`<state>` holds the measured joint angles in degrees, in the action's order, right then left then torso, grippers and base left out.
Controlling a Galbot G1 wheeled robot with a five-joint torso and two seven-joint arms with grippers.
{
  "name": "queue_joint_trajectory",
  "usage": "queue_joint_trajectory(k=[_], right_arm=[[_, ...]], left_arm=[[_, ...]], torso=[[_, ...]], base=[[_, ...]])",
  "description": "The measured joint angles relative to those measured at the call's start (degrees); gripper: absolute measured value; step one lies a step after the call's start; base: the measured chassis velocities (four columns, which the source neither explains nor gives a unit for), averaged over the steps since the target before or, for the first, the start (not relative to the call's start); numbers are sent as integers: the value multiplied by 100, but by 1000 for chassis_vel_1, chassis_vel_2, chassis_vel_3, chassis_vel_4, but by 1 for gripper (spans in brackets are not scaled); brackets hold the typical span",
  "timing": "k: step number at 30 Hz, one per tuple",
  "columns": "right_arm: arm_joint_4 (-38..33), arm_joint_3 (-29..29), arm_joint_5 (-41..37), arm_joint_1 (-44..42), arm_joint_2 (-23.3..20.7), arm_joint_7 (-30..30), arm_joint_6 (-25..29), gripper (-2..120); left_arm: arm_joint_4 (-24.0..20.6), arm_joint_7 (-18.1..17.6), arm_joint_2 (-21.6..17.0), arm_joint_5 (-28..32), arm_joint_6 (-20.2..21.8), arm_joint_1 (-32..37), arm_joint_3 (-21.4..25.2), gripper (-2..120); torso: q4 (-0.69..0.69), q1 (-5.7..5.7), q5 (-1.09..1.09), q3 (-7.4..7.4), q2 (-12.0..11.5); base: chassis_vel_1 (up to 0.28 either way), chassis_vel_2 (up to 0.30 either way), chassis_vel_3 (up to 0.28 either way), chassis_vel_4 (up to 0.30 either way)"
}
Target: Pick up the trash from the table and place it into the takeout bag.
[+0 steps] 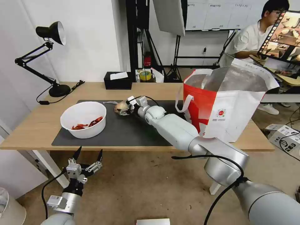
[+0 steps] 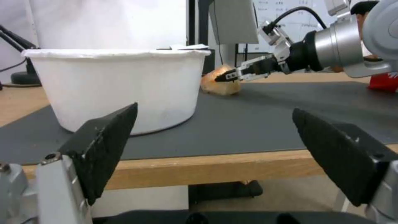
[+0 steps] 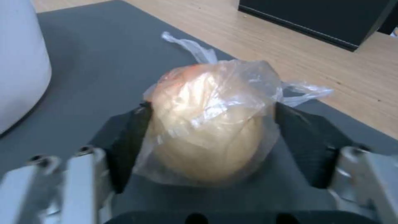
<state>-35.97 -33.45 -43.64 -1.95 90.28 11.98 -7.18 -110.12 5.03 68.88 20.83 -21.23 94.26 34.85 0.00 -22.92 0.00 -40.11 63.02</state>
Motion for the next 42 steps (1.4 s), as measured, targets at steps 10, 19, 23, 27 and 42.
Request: queue_joint_trajectory(k=[10,19,23,27,42], right_arm=[[-30,-3,-24,-60,-3,-5,-10,41],[-270,74,-59,-208,-25,-177,-95,13],[-972,245,-32,-324,-225,-657,-28,2],[-2363,266,94,-503,-905,-1403,54,1],[-6545,1017,599,-2397,-3716,-3033,1070,1]], left_arm=[[6,4,15,10,-59,31,-2,100],[45,4,-6,57,-121,57,36,100],[69,4,-21,94,-137,54,46,100],[71,4,-10,99,-142,43,43,100],[30,4,-16,24,-148,19,44,100]], torso=[[0,0,0,0,0],[0,0,0,0,0],[3,0,0,0,0],[2,0,0,0,0],[-1,1,3,1,1]], base=[[0,0,0,0],[0,0,0,0],[0,0,0,0],[0,0,0,0],[0,0,0,0]])
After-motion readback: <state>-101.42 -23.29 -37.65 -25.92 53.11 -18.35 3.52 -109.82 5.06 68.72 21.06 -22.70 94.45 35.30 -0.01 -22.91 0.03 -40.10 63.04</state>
